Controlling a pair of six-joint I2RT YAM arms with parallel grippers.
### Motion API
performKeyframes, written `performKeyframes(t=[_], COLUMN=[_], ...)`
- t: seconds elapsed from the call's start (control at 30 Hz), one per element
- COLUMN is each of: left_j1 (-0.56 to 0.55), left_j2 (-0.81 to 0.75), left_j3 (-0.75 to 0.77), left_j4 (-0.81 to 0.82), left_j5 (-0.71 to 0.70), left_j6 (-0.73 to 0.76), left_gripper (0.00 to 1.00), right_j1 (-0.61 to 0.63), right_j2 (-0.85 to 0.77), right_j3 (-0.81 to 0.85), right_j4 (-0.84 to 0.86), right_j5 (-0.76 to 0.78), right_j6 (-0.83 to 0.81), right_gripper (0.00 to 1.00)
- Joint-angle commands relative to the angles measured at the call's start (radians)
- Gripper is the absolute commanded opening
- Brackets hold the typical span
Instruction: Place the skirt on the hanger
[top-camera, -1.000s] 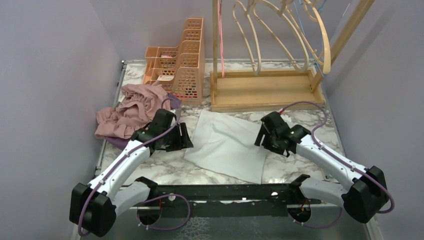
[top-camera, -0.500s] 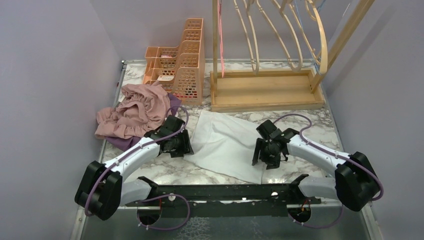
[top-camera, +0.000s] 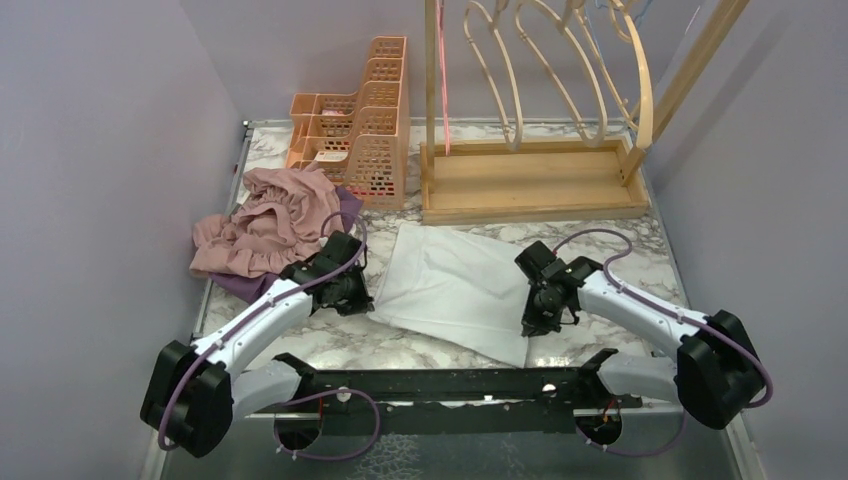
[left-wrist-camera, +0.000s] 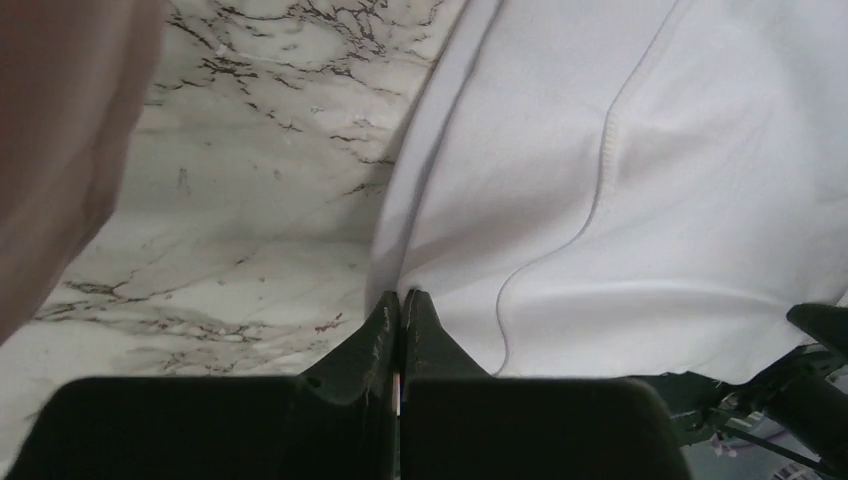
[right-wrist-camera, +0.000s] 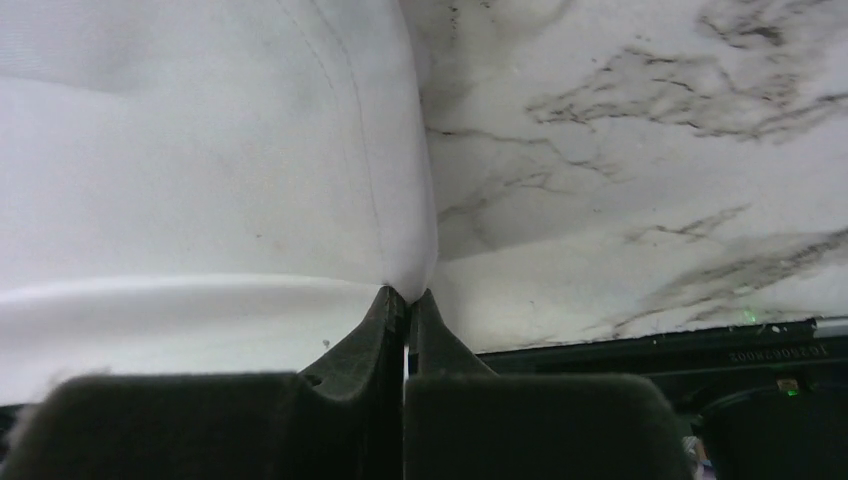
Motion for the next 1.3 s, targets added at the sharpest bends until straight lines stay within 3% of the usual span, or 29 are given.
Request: performKeyframes(t=[0.0, 0.07, 0.13, 0.2, 0.27, 0.3, 0.43, 0.67, 0.93, 1.27], left_j1=[0.0, -0.001, -0.001, -0.001, 0.0, -0.001, -0.001, -0.002, -0.009, -0.017], left_j2=[-0.079, -0.102, -0.12, -0.133, -0.136, -0.133, -0.091, -0.019, 0.203, 0.349], left_j3=[0.078, 0.096, 0.096, 0.092, 0.1, 0.107, 0.152, 0.1, 0.089, 0.108], left_j4=[-0.224, -0.252, -0.279, -0.294, -0.29, -0.275, -0.182, 0.114, 0.236, 0.285], left_j5=[-0.123, -0.122, -0.147, -0.167, -0.167, -0.151, -0.054, 0.197, 0.133, 0.141], left_j6=[-0.099, -0.129, -0.152, -0.154, -0.134, -0.114, -0.005, 0.036, 0.059, 0.089], left_gripper=[0.0, 0.0, 0.28, 0.43, 0.51, 0.53, 0.56, 0.57, 0.41, 0.33], right_j1=[-0.001, -0.002, -0.001, -0.001, -0.001, -0.001, -0.001, -0.001, -0.001, -0.002], right_j2=[-0.077, -0.088, -0.09, -0.083, -0.08, -0.083, -0.09, -0.03, 0.044, 0.101], right_j3=[0.053, 0.073, 0.075, 0.083, 0.103, 0.113, 0.166, 0.178, 0.104, 0.011], right_j4=[-0.184, -0.233, -0.237, -0.238, -0.247, -0.245, -0.203, 0.024, 0.183, 0.241], right_j5=[0.129, 0.167, 0.158, 0.144, 0.143, 0.144, 0.149, 0.028, -0.016, -0.009], right_j6=[0.075, 0.095, 0.087, 0.081, 0.079, 0.072, 0.018, -0.107, -0.106, -0.107], right_gripper=[0.01, 0.01, 0.01, 0.2, 0.47, 0.55, 0.69, 0.7, 0.58, 0.54])
